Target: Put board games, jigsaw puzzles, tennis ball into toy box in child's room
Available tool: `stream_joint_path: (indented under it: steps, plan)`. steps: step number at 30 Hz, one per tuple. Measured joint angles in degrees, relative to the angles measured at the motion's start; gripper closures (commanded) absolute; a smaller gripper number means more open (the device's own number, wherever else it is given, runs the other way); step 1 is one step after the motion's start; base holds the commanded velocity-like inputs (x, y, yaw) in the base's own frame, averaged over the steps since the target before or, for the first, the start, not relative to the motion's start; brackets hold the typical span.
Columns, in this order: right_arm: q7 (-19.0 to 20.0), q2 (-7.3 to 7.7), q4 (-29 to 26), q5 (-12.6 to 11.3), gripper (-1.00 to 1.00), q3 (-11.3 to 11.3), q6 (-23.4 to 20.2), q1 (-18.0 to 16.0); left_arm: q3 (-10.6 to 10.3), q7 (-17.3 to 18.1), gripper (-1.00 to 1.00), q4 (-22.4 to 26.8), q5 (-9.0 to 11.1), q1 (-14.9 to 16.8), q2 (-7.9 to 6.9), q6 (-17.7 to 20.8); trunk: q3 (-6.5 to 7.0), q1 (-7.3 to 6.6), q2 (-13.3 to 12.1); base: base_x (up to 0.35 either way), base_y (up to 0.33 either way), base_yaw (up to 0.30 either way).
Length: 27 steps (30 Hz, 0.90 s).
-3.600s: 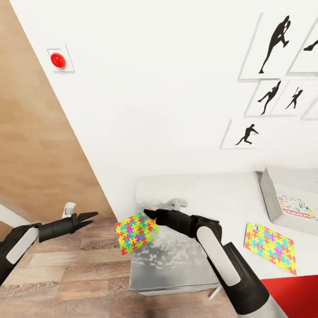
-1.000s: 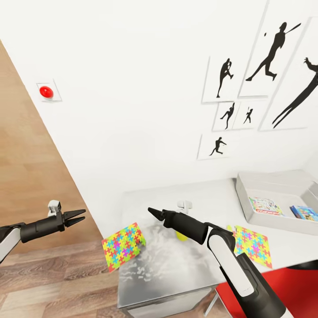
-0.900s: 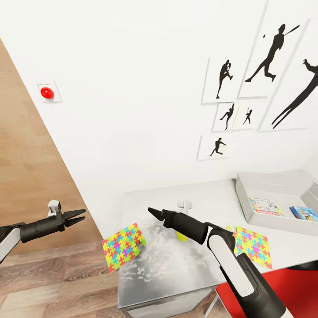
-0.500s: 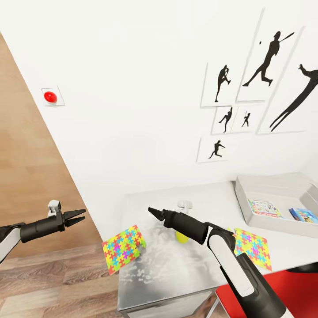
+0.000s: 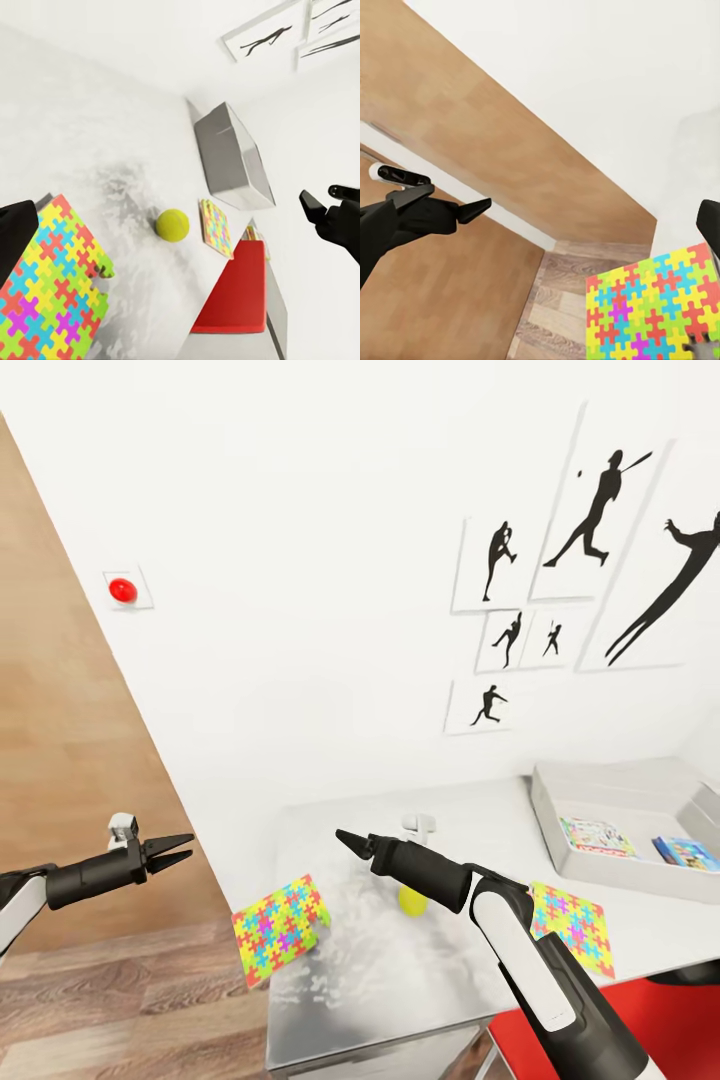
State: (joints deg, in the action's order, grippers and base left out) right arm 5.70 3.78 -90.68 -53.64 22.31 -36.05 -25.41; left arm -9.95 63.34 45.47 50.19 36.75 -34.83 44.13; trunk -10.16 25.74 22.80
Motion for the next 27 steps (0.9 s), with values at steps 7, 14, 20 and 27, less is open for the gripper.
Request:
stream_joint_path:
  steps: [7, 14, 20, 27]
  plan:
    - [0.00, -0.02, 0.00, -0.01, -1.00, 0.00, -0.02, 0.02, 0.34, 0.08, -1.00, 0.00, 0.00, 0.00, -0.08, 0.11, 0.66, 0.00, 0.00, 0.000, 0.000, 0.000]
    - [0.02, 0.25, 0.00, 0.01, -1.00, -0.09, -0.06, -0.01, 0.45, 0.09, -1.00, 0.00, 0.00, 0.00, -0.09, 0.12, 1.33, 0.00, 0.00, 0.000, 0.000, 0.000]
    - [0.00, 0.39, 0.00, 0.03, -1.00, -0.16, -0.08, -0.01, 0.51, 0.09, -1.00, 0.00, 0.08, 0.00, -0.09, 0.19, 1.90, 0.00, 0.00, 0.000, 0.000, 0.000]
    - [0.00, 0.41, 0.00, 0.04, -1.00, -0.11, -0.05, 0.00, 0.50, 0.09, -1.00, 0.00, 0.09, 0.00, -0.07, 0.21, 2.56, 0.00, 0.00, 0.000, 0.000, 0.000]
